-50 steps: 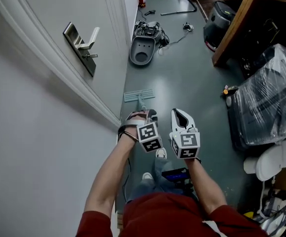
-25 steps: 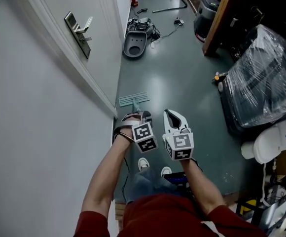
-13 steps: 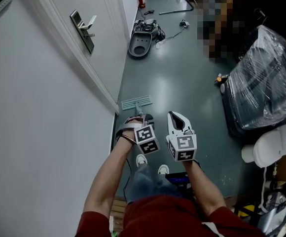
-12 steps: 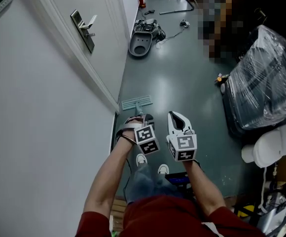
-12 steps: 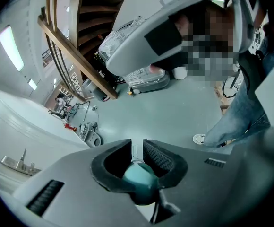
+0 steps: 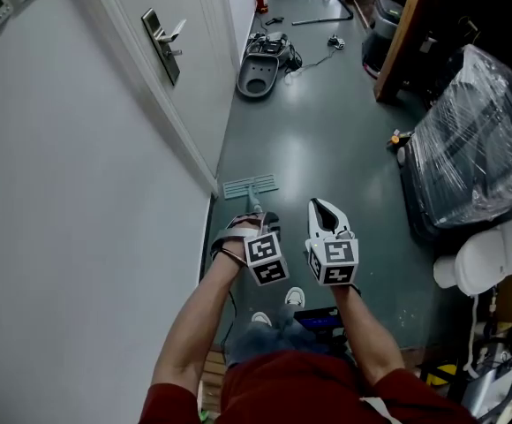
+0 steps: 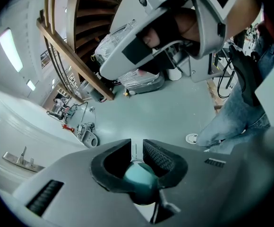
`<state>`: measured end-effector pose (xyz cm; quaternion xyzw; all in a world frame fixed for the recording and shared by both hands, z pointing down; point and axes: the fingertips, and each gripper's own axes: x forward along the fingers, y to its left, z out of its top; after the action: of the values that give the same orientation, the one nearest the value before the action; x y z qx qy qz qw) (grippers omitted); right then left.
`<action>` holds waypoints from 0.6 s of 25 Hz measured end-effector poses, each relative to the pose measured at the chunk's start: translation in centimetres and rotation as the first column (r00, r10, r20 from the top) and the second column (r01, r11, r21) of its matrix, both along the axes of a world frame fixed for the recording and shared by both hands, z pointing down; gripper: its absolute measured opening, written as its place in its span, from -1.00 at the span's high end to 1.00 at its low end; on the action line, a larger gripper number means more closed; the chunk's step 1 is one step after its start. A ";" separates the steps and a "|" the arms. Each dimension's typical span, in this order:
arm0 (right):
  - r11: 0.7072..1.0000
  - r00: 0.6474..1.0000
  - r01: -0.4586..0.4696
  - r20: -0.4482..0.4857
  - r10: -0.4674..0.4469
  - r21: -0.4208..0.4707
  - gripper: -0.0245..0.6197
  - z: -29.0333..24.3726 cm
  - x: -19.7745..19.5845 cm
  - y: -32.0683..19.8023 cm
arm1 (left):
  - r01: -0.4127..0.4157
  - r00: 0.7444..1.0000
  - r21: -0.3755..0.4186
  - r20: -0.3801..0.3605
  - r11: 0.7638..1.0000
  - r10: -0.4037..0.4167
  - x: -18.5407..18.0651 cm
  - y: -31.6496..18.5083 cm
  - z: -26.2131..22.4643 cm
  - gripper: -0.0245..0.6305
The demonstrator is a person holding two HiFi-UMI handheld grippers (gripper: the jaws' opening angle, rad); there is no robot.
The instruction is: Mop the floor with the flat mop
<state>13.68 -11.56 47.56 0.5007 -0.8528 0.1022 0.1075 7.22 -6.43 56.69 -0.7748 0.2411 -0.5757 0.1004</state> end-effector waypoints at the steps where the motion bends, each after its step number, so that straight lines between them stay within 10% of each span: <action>1: 1.000 1.000 -0.002 -0.002 0.002 0.002 0.87 -0.1 -0.4 0.5 | -0.001 1.000 0.000 -0.002 1.000 0.001 -0.3 0.5 0.0 0.68; 15: 1.000 1.000 -0.008 -0.025 0.008 0.015 0.87 -1.0 -7.3 8.2 | -0.042 0.998 -0.006 -0.057 0.999 0.041 -5.2 7.8 -1.2 0.68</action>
<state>6.43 -3.39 46.54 0.5062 -0.8501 0.0901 0.1139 1.99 1.40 55.54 -0.7961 0.2256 -0.5522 0.1024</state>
